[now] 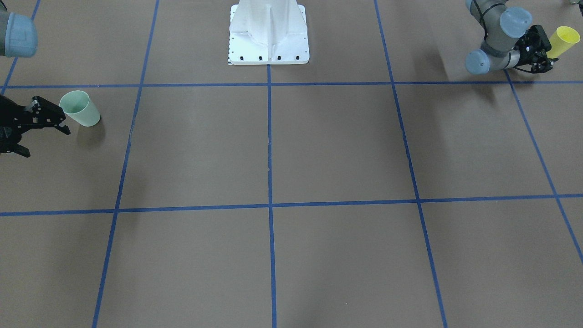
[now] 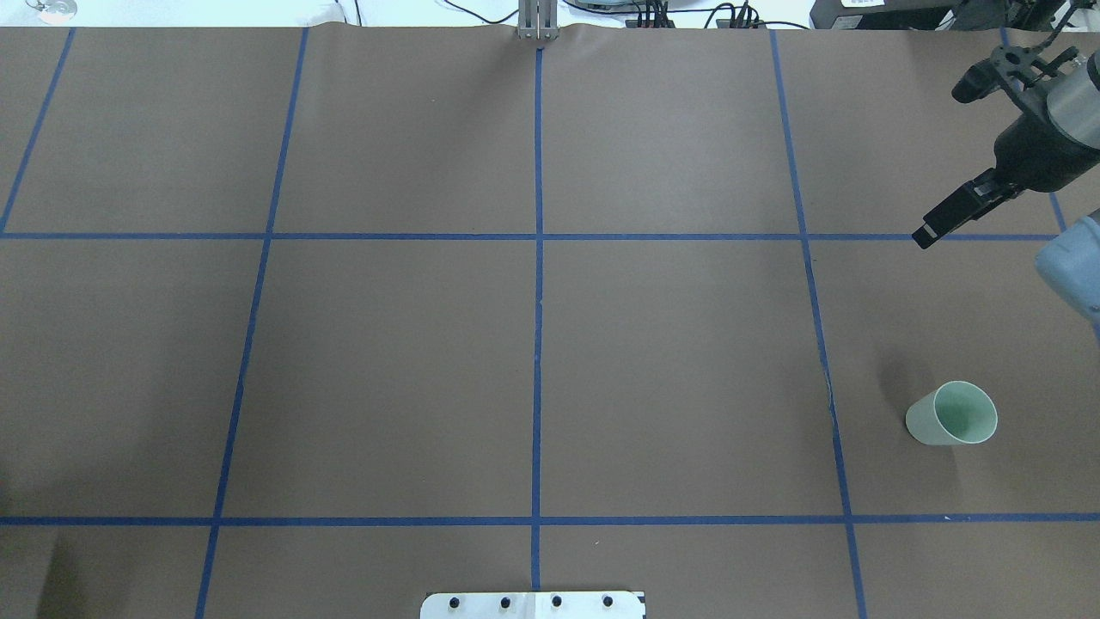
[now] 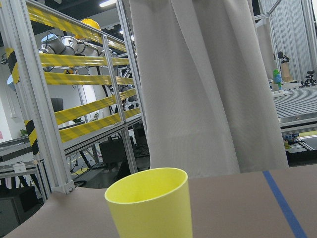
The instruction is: Transfer and stack yellow cup on green cup
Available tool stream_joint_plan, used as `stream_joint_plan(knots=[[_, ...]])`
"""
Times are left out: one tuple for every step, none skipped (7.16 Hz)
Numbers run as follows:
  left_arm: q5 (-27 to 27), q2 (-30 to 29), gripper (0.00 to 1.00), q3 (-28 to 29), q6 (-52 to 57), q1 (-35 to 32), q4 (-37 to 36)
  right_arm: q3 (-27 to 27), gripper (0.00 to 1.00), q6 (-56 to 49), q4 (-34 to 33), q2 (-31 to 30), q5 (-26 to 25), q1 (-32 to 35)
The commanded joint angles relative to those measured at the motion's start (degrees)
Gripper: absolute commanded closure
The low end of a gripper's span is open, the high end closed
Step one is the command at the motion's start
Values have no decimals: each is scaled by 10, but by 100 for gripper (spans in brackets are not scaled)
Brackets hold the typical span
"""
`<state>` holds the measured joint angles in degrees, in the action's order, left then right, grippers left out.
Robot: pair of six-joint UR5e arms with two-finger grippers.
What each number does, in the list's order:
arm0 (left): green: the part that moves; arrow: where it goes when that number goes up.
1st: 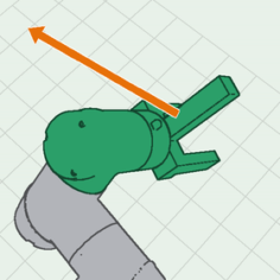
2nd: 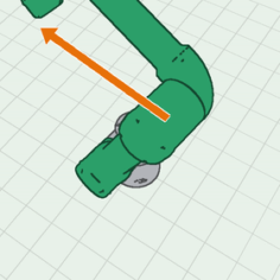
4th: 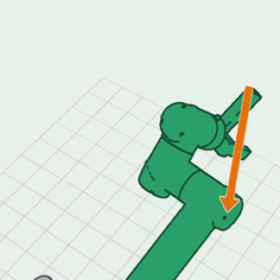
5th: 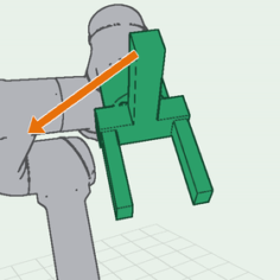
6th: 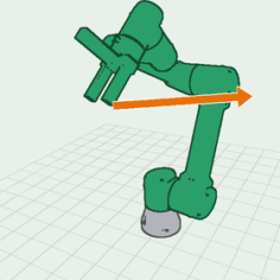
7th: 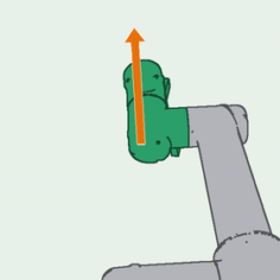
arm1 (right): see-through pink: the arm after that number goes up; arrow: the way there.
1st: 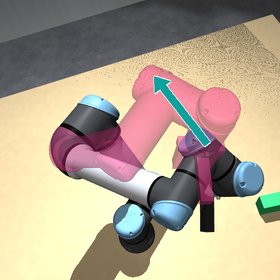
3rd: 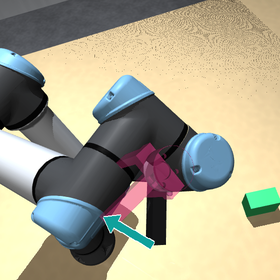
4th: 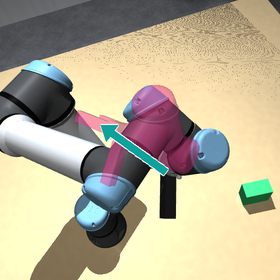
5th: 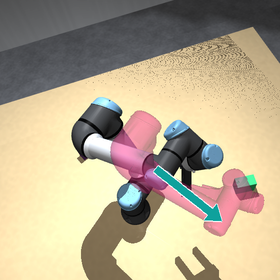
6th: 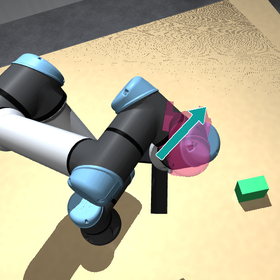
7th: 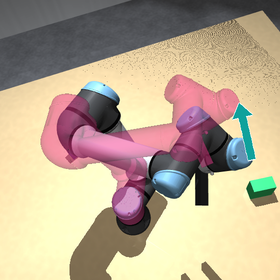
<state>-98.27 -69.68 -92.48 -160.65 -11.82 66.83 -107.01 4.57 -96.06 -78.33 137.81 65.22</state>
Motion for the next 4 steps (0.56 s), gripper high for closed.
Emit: stream_joint_plan(knots=[[-4,12,0,15,-12,0,37,0,0,0,0,0,0,0],[-5,25,0,18,-17,0,58,-1,0,0,0,0,0,0],[-15,42,0,23,-17,0,81,-2,0,0,0,1,0,-1],[-17,49,0,28,-18,0,92,-6,0,0,0,1,0,-1]])
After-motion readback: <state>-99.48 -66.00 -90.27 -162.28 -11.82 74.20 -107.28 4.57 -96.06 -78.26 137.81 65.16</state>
